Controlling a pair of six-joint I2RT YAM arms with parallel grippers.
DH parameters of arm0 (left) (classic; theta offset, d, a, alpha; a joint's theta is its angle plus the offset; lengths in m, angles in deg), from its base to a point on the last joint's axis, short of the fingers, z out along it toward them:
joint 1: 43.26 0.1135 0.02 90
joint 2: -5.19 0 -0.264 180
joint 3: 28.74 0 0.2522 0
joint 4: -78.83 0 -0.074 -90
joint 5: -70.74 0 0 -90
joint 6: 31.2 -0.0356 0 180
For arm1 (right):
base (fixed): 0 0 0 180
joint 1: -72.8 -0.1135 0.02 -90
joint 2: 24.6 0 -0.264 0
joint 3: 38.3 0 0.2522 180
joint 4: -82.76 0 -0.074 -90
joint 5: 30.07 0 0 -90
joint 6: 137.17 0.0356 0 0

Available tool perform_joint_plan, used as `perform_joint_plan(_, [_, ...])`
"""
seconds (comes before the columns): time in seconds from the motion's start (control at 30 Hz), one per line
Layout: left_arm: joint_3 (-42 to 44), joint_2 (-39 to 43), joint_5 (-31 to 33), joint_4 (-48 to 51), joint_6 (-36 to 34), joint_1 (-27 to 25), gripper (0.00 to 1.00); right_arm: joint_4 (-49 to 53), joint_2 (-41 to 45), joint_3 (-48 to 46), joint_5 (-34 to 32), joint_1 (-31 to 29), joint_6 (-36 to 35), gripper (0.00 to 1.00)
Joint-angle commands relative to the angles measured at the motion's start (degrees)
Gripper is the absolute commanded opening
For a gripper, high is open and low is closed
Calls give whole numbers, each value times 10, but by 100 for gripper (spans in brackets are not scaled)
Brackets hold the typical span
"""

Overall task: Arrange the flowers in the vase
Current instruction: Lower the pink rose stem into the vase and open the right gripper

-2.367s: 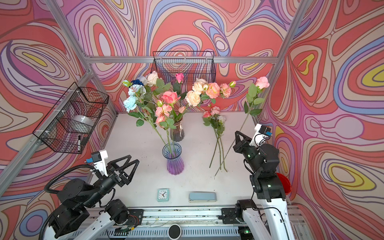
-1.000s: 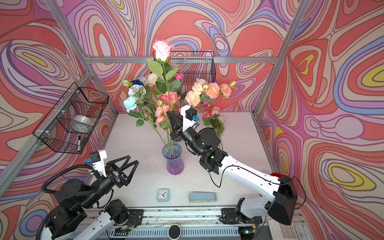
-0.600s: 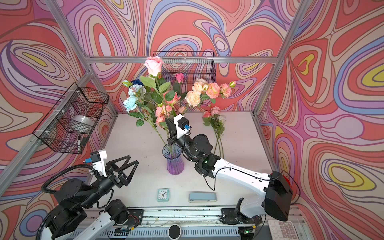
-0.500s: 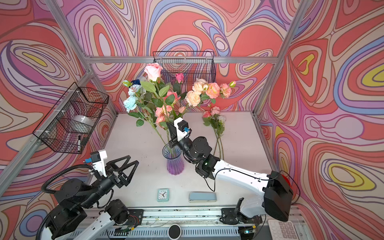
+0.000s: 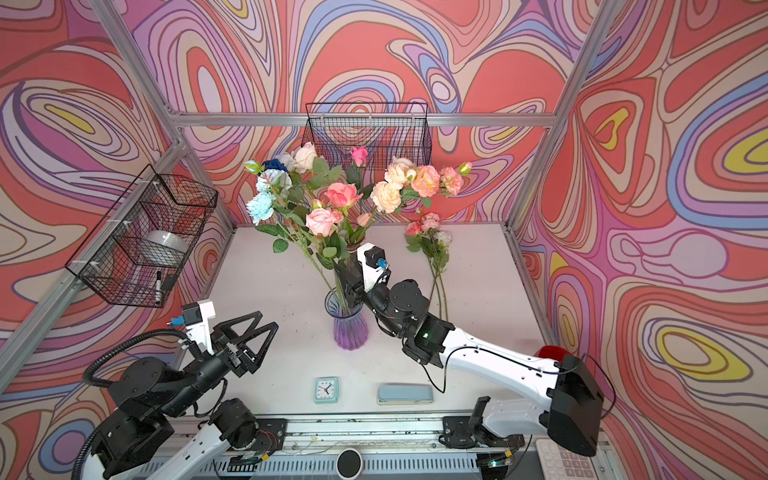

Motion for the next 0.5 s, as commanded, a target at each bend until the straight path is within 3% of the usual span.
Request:
perform_joint_plan(0.0, [-12,-9,-6,-1,-6,-3,100,54,28,-14,7,-4,46,48])
perform_joint_plan(0.2, [1,-7,4,-5,-1,-2,100,110,80,-38,16,-4,95,49])
perform_joint_plan(0.47, [33,-6,21,-6,13,-3,100,268,120,-52,-51,-4,175,53])
